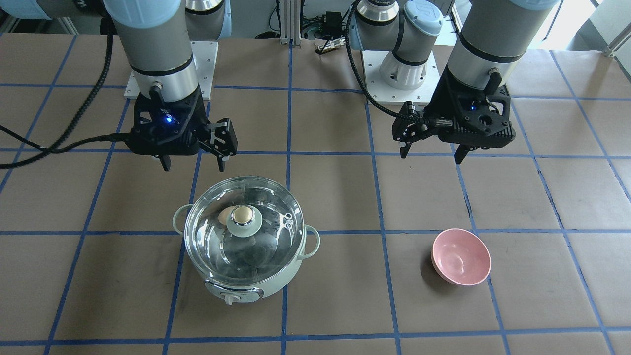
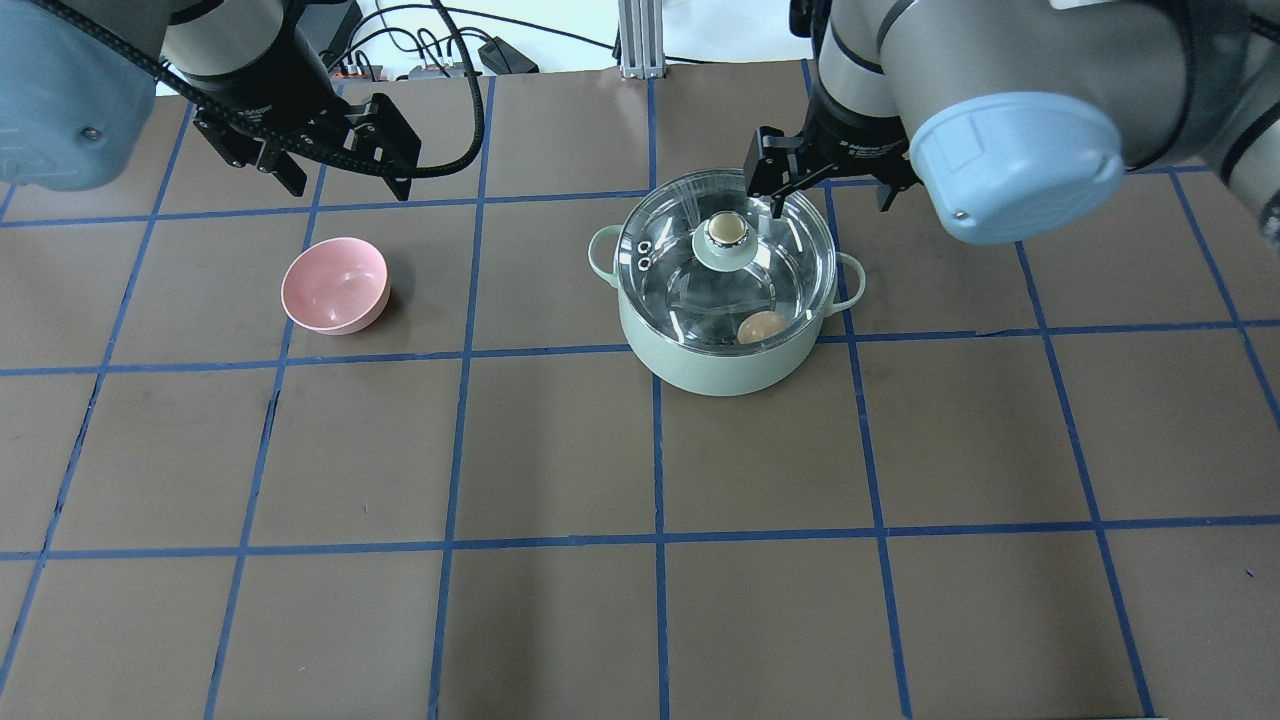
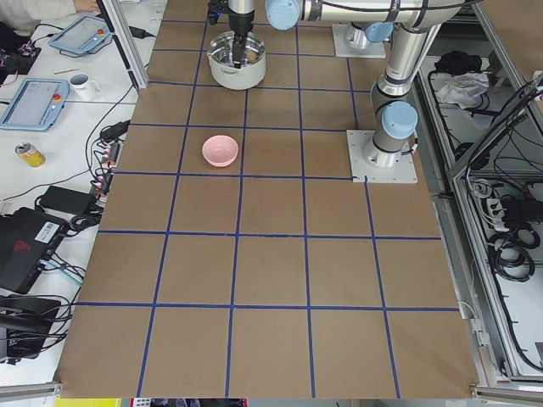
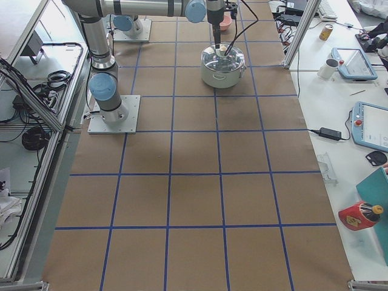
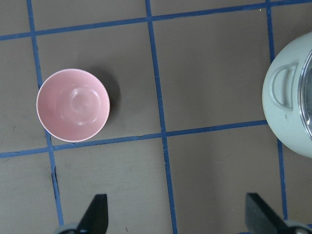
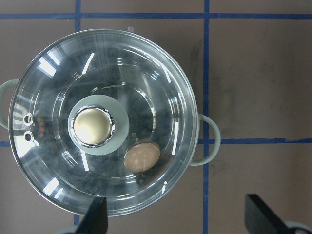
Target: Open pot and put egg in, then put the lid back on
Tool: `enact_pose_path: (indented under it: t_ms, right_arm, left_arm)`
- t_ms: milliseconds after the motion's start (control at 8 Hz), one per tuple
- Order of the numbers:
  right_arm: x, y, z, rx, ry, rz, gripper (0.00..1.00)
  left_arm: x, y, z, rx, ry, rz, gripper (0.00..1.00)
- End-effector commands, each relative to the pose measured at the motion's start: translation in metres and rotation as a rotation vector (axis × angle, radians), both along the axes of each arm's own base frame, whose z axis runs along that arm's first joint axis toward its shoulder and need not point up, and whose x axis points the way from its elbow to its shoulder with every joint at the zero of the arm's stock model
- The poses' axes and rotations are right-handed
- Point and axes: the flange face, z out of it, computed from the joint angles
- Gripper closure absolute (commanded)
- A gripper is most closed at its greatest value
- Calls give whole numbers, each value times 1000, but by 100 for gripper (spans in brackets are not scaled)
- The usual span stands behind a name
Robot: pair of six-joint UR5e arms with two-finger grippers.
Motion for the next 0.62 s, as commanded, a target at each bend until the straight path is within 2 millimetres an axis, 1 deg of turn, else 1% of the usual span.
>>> enact_pose_path:
  t_ms: [0,125,250,375,500]
  right_arm:
    - [-47,6,22,33,13,7,0]
    - [-65,5,27,36,16,10,0]
    - [-76,5,29,56,17,15,0]
    - [-81,5,29,65,21,22,0]
    - [-81,5,29,68,19,24,0]
  left_arm:
    - [0,-1,-2,2,1,0,0]
    - [0,-1,-2,2,1,0,0]
    - [0,-1,-2,2,1,0,0]
    - [0,-1,-2,2,3,0,0]
    - [0,-1,-2,2,0,0,0]
